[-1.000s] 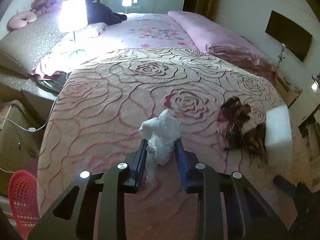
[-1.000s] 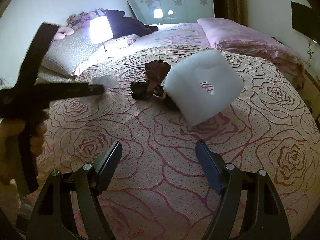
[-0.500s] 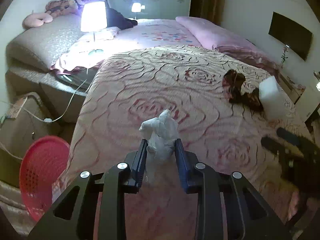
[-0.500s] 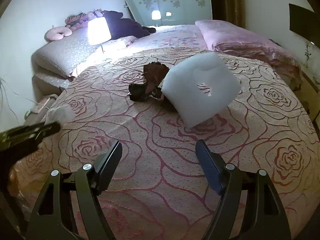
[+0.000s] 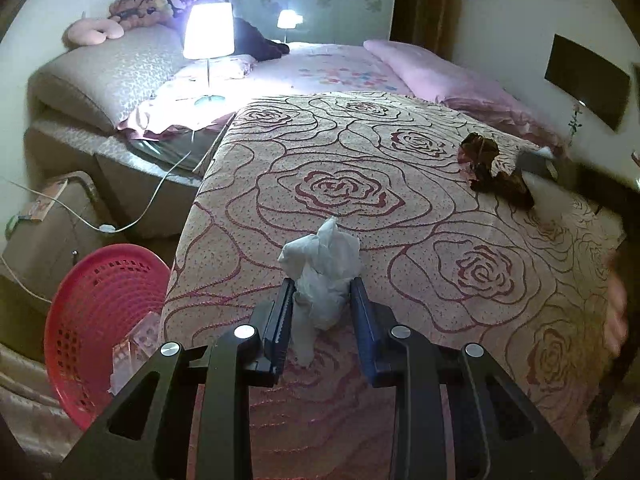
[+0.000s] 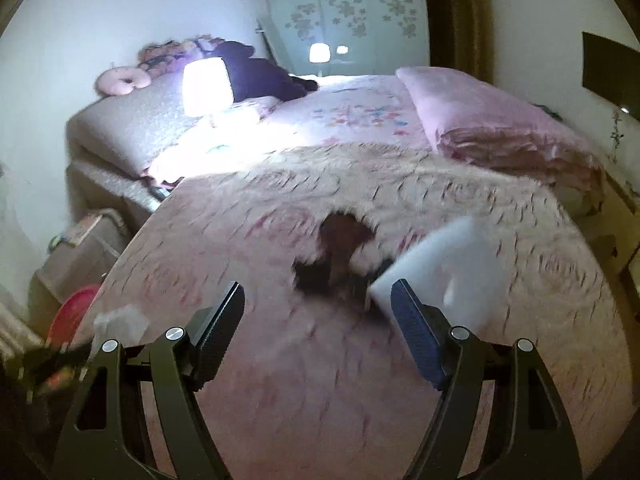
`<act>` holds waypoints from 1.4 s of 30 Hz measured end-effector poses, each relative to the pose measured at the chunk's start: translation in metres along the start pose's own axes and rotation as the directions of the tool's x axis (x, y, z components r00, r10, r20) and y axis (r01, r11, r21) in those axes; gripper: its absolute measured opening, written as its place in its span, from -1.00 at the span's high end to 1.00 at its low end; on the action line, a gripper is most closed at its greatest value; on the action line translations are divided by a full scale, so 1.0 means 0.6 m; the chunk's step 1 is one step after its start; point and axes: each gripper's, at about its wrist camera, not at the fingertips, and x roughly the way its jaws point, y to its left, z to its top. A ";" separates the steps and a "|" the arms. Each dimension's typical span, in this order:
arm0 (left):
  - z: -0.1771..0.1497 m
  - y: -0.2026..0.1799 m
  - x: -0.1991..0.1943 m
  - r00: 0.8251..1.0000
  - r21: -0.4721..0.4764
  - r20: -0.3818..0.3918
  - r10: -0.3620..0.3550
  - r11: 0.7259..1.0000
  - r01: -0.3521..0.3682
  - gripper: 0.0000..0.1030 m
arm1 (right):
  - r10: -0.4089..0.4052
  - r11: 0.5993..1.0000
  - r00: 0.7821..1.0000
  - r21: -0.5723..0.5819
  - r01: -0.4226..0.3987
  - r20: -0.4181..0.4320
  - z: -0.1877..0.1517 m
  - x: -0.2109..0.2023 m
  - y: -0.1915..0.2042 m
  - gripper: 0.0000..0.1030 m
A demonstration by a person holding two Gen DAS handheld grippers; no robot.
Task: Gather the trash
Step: 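Grasp the brown wrapper with the right tool while the left holds the tissue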
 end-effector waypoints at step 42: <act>-0.016 0.019 -0.024 1.000 -0.025 0.012 0.016 1.000 -0.016 0.47 | 0.147 0.978 0.981 -0.129 -0.164 -0.130 -0.084 -0.011 0.080 -0.01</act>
